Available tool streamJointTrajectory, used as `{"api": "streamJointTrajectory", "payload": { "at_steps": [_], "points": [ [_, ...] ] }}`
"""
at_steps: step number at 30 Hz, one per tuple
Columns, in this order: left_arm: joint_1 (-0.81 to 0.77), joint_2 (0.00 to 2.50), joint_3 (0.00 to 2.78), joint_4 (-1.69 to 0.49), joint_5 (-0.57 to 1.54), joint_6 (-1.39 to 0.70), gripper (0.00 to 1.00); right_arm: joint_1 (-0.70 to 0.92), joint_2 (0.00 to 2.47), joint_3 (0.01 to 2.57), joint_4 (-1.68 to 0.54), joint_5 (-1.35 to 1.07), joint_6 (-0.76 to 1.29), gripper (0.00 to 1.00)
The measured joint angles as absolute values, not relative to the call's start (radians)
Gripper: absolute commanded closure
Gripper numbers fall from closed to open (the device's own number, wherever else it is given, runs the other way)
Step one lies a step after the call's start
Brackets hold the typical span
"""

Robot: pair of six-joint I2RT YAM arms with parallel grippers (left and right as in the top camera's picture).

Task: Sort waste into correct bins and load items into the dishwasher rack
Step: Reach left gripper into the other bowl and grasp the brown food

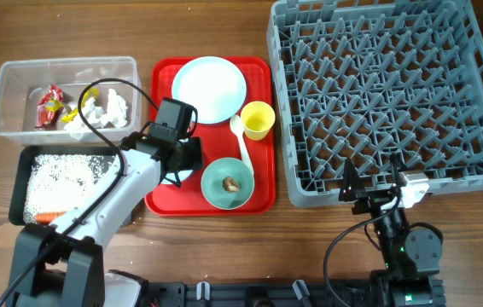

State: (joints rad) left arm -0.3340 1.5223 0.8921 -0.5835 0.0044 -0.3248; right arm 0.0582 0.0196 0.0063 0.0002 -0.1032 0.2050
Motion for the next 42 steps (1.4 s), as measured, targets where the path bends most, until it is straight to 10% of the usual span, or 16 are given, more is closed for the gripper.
{"api": "streamJointTrajectory", "payload": {
  "at_steps": [12, 16, 21, 24, 42],
  "points": [
    [-0.348, 1.494, 1.161, -0.720, 0.017, -0.249, 0.48, 0.058, 0.020, 0.006, 0.000, -0.103, 0.205, 0.00],
    [-0.428, 1.481, 1.179, -0.730, 0.024, -0.242, 0.00, 0.058, 0.020, 0.006, 0.000, -0.103, 0.205, 0.00],
    [-0.545, 1.481, 1.179, -0.730, 0.028, -0.241, 0.01, 0.058, 0.020, 0.006, 0.000, -0.103, 0.205, 0.00],
    [-0.570, 1.481, 1.179, -0.740, 0.031, -0.244, 0.28, 0.058, 0.020, 0.006, 0.000, -0.103, 0.205, 0.00],
    [-0.622, 1.654, 1.177, -0.924, 0.031, -0.329, 0.33, 0.058, 0.020, 0.006, 0.000, -0.103, 0.205, 0.00]
  ]
}}
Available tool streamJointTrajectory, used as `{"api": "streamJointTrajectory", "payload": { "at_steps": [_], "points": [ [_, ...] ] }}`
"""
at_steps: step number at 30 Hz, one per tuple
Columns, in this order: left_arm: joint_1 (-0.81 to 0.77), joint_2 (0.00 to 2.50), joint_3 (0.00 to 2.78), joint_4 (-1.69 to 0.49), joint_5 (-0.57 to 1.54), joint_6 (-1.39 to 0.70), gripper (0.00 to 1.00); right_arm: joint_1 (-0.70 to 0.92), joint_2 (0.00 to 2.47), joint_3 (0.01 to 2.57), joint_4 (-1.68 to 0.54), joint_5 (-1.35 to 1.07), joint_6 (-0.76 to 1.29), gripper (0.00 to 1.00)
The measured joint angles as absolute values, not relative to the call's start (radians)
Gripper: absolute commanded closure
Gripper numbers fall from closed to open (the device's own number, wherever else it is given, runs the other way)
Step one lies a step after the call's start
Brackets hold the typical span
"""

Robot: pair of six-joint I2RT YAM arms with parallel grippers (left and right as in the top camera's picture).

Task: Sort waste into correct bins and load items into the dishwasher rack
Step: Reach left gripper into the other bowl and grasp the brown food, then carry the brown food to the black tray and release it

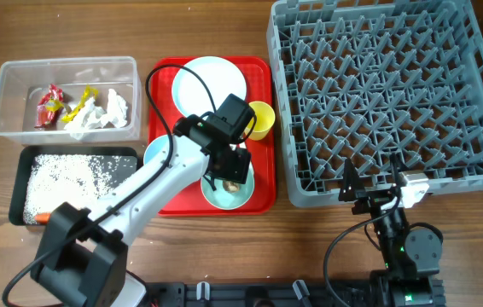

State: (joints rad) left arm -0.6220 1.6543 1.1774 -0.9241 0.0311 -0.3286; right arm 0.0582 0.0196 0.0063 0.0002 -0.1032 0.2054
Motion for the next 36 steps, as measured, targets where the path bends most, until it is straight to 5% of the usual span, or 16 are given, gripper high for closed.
{"api": "streamJointTrajectory", "payload": {
  "at_steps": [19, 24, 29, 36],
  "points": [
    [-0.628, 1.806, 1.177, -0.912, 0.123, -0.381, 0.46, 0.058, 0.020, 0.006, 0.000, -0.103, 0.205, 0.00],
    [-0.628, 1.831, 1.177, -0.913, 0.129, -0.388, 0.55, 0.058, 0.020, 0.006, 0.000, -0.103, 0.205, 0.00],
    [-0.628, 1.832, 1.177, -0.913, 0.130, -0.400, 0.75, 0.058, 0.020, 0.006, 0.000, -0.103, 0.205, 0.00],
    [-0.625, 1.832, 1.177, -0.913, 0.129, -0.399, 0.77, 0.058, 0.020, 0.006, 0.000, -0.103, 0.205, 0.00]
  ]
}}
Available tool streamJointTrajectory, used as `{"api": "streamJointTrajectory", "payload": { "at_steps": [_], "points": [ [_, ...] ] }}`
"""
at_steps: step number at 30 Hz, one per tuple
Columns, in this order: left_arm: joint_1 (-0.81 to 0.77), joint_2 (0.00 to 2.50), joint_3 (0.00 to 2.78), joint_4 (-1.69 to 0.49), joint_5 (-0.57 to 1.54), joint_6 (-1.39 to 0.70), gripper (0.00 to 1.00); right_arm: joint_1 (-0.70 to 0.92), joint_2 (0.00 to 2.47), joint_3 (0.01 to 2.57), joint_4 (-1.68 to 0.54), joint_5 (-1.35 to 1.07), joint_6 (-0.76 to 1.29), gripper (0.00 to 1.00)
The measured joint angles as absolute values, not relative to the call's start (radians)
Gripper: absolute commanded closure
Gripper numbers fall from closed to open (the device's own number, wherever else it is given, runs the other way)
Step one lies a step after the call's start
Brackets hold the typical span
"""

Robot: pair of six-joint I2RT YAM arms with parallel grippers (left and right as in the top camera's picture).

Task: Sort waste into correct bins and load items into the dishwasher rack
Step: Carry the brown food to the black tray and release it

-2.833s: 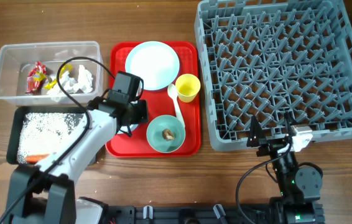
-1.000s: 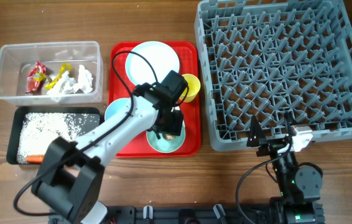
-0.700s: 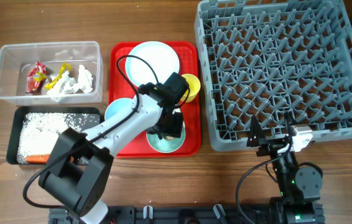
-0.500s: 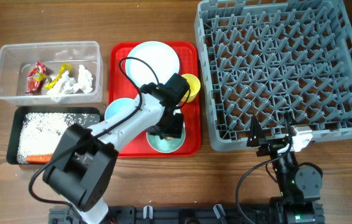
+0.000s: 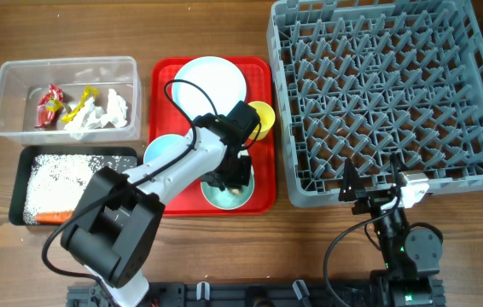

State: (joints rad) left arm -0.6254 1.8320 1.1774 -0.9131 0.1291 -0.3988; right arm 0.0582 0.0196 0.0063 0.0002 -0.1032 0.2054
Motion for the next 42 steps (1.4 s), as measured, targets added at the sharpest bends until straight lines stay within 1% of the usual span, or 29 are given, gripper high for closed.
{"api": "streamJointTrajectory", "payload": {
  "at_steps": [4, 9, 12, 13, 16, 20, 22, 27, 28, 29, 30, 32, 33, 35, 42],
  "points": [
    [-0.592, 1.821, 1.184, -0.918, 0.129, -0.395, 0.77, 0.058, 0.020, 0.006, 0.000, -0.103, 0.205, 0.00],
    [-0.526, 1.745, 1.248, -0.966, 0.102, -0.382, 0.78, 0.058, 0.020, 0.006, 0.000, -0.103, 0.205, 0.00],
    [-0.436, 1.651, 1.311, -1.029, 0.047, -0.379, 0.78, 0.058, 0.020, 0.006, 0.000, -0.103, 0.205, 0.00],
    [-0.366, 1.603, 1.319, -1.048, 0.021, -0.379, 0.78, 0.058, 0.020, 0.006, 0.000, -0.103, 0.205, 0.00],
    [-0.228, 1.563, 1.324, -1.113, -0.002, -0.380, 0.78, 0.058, 0.020, 0.006, 0.000, -0.103, 0.205, 0.00],
    [0.036, 1.550, 1.325, -1.202, -0.024, -0.382, 0.77, 0.058, 0.020, 0.006, 0.000, -0.103, 0.205, 0.00],
    [0.144, 1.550, 1.323, -1.209, -0.032, -0.396, 0.76, 0.058, 0.020, 0.006, 0.000, -0.103, 0.205, 0.00],
    [0.344, 1.549, 1.236, -1.177, -0.037, -0.467, 0.75, 0.058, 0.020, 0.006, 0.000, -0.103, 0.205, 0.00],
    [0.360, 1.549, 1.225, -1.171, -0.037, -0.479, 0.73, 0.058, 0.020, 0.006, 0.000, -0.103, 0.205, 0.00],
    [0.387, 1.549, 1.208, -1.159, -0.037, -0.496, 0.67, 0.058, 0.020, 0.006, 0.000, -0.103, 0.205, 0.00],
    [0.411, 1.549, 1.195, -1.150, -0.037, -0.514, 0.61, 0.058, 0.020, 0.006, 0.000, -0.103, 0.205, 0.00],
    [0.430, 1.549, 1.190, -1.140, -0.037, -0.535, 0.43, 0.058, 0.020, 0.006, 0.000, -0.103, 0.205, 0.00],
    [0.432, 1.549, 1.189, -1.135, -0.037, -0.533, 0.38, 0.058, 0.020, 0.006, 0.000, -0.103, 0.205, 0.00],
    [0.434, 1.549, 1.189, -1.123, -0.036, -0.544, 0.40, 0.058, 0.020, 0.006, 0.000, -0.103, 0.205, 0.00],
    [0.432, 1.549, 1.198, -1.122, 0.002, -0.547, 0.55, 0.058, 0.020, 0.006, 0.000, -0.103, 0.205, 0.00]
  ]
}}
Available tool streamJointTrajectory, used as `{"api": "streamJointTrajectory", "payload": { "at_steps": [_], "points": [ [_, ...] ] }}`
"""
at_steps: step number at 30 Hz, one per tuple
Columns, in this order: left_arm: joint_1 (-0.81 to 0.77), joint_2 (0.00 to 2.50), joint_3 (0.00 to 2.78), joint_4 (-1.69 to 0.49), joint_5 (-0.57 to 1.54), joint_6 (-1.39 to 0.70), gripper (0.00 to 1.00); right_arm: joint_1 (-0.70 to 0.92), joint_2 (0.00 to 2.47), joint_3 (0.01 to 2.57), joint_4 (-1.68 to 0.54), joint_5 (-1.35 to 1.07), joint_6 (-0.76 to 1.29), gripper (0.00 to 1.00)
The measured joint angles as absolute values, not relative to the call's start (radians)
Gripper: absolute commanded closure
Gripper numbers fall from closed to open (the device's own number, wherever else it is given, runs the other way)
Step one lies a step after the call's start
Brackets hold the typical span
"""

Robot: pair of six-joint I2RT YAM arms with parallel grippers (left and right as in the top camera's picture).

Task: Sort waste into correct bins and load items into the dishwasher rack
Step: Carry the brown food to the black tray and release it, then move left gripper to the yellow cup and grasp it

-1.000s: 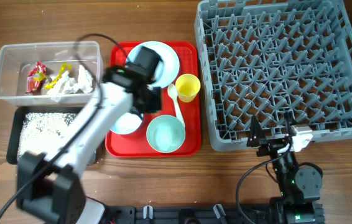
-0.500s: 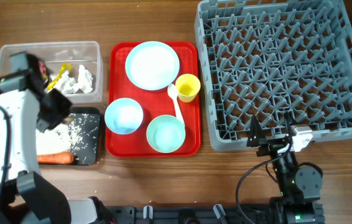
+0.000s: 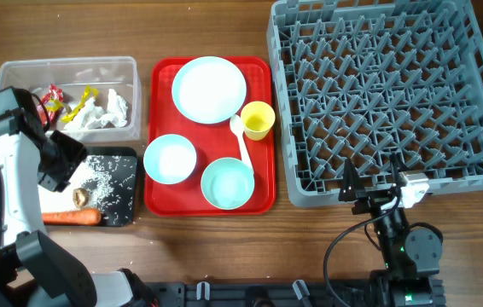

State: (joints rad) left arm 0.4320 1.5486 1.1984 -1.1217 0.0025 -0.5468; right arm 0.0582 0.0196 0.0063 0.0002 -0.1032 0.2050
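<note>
My left gripper hangs over the black tray at the left. It looks open and holds nothing. A brown food scrap lies in that tray just below it, beside a carrot and scattered white grains. On the red tray stand a white plate, a yellow cup, a white spoon and two empty teal bowls. The grey dishwasher rack fills the right. My right gripper rests open at the rack's near edge.
A clear plastic bin behind the black tray holds wrappers and crumpled tissue. The left arm's links run up the table's left edge. Cables loop near the right arm's base at the front.
My left gripper was down in the near teal bowl over the brown scrap. It is now above the black tray, the scrap lies in that tray, and the bowl is empty.
At first my left gripper hovered at the red tray's left side and the scrap lay in the near bowl. It then stood over that bowl, then down inside it. Now the scrap is in the black tray. The right arm stayed still.
</note>
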Motion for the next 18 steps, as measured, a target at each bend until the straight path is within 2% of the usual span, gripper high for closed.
{"api": "streamJointTrajectory", "payload": {
  "at_steps": [4, 10, 14, 18],
  "points": [
    [0.370, 1.547, 1.325, -1.119, 0.107, -0.508, 0.59, 0.058, 0.020, 0.006, 0.000, -0.103, 0.205, 0.00],
    [0.094, 1.541, 1.407, -1.049, 0.124, -0.464, 0.56, 0.058, 0.020, 0.006, 0.000, -0.103, 0.205, 0.00],
    [-0.081, 1.541, 1.407, -0.936, 0.079, -0.447, 0.57, 0.058, 0.020, 0.006, 0.000, -0.103, 0.205, 0.00],
    [-0.159, 1.562, 1.410, -0.772, 0.056, -0.446, 0.57, 0.058, 0.020, 0.006, 0.000, -0.103, 0.205, 0.00]
  ]
}}
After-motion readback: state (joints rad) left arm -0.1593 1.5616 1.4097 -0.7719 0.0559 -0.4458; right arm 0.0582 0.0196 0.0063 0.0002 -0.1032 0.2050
